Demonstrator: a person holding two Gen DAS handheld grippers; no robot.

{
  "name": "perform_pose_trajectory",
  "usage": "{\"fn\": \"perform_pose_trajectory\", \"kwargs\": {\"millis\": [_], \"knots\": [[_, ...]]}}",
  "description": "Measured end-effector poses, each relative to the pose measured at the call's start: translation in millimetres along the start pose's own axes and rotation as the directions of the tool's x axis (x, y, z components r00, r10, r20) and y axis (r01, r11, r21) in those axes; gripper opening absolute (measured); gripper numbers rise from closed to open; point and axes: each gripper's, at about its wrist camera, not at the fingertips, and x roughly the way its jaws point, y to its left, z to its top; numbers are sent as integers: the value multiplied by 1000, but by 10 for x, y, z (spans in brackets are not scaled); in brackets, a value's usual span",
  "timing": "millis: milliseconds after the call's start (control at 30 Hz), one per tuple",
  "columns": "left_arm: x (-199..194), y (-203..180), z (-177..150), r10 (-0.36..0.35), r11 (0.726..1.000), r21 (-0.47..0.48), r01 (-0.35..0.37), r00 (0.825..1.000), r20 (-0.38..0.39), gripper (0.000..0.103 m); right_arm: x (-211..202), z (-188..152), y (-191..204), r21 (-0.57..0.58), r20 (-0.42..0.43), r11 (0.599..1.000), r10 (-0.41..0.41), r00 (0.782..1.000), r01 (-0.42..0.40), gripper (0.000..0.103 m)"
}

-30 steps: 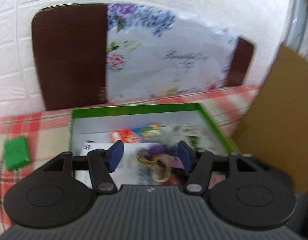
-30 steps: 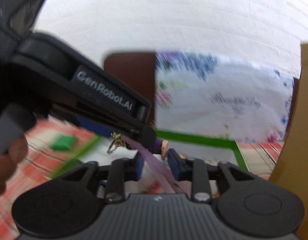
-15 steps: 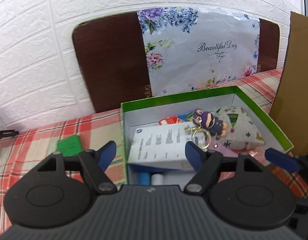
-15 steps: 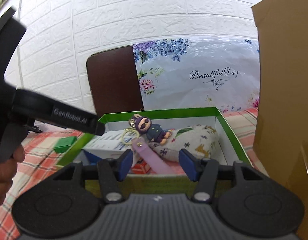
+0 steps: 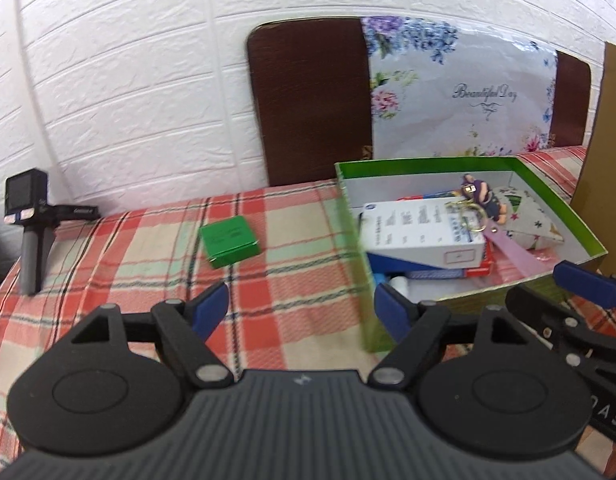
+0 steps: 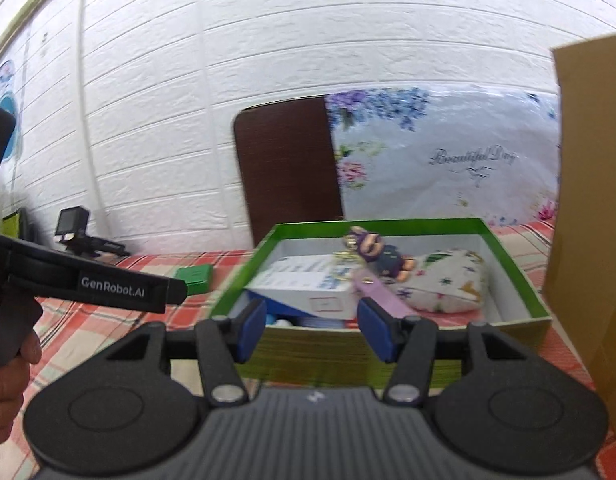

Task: Organize objects
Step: 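Move the right gripper to the green card box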

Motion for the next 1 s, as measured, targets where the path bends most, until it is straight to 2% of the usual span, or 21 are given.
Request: {"fn": "perform_pose_trajectory", "kwargs": {"millis": [267, 600, 833, 1000], "knots": [[-13, 428, -194, 42, 998, -46, -42, 999, -4, 82, 16, -13, 416, -74, -27, 996, 41, 999, -43, 53], [138, 1025, -471, 112, 982, -149, -118, 992, -52, 82, 160, -108, 904, -176, -102, 977, 101, 990, -118, 53], [331, 1420, -640, 184, 963, -188, -196, 980, -78, 82, 382, -152, 1187, -201, -164, 963, 144, 976, -177, 53], [489, 1686, -838, 261, 944, -199, -265, 964, -47, 87, 681, -226, 1318, -192, -240, 957, 170, 956, -218, 54]]}}
